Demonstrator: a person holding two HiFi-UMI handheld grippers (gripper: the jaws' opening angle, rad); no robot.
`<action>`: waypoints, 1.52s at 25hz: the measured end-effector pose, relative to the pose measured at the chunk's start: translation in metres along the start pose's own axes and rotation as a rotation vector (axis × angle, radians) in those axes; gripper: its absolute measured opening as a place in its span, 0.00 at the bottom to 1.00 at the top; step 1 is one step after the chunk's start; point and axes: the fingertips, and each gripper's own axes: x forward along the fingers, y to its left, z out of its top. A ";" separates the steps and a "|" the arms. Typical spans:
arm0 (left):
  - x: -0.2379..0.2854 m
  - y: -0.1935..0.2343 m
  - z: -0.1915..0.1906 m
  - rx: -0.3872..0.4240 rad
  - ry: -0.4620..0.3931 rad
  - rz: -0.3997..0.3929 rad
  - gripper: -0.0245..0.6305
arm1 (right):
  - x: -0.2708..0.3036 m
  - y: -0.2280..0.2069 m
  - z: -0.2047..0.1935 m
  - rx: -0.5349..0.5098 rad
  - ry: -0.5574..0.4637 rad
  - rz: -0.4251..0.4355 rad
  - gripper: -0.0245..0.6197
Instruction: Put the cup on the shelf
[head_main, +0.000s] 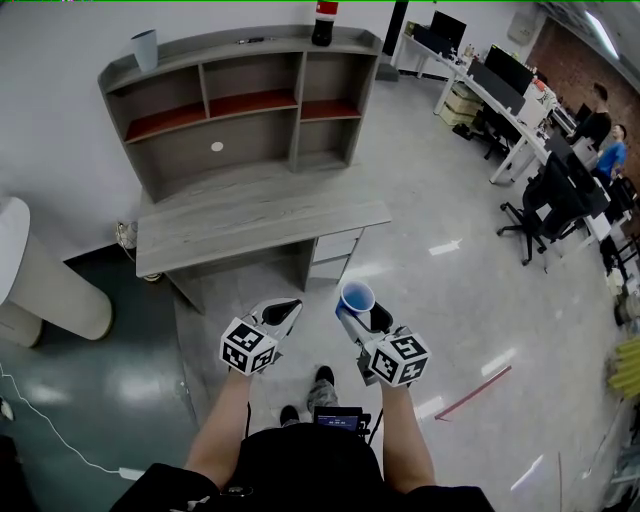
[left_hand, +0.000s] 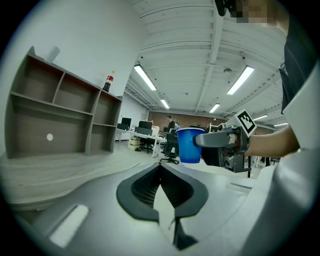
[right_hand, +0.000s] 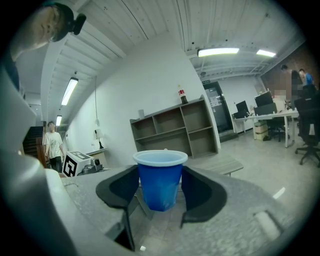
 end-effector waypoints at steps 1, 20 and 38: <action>0.002 0.003 0.002 0.001 -0.001 0.003 0.04 | 0.003 -0.002 0.002 -0.001 -0.001 0.004 0.45; 0.097 0.065 0.039 0.007 0.004 0.085 0.04 | 0.074 -0.099 0.043 0.011 -0.001 0.085 0.45; 0.178 0.095 0.055 -0.001 0.016 0.184 0.04 | 0.111 -0.187 0.061 0.033 0.023 0.161 0.45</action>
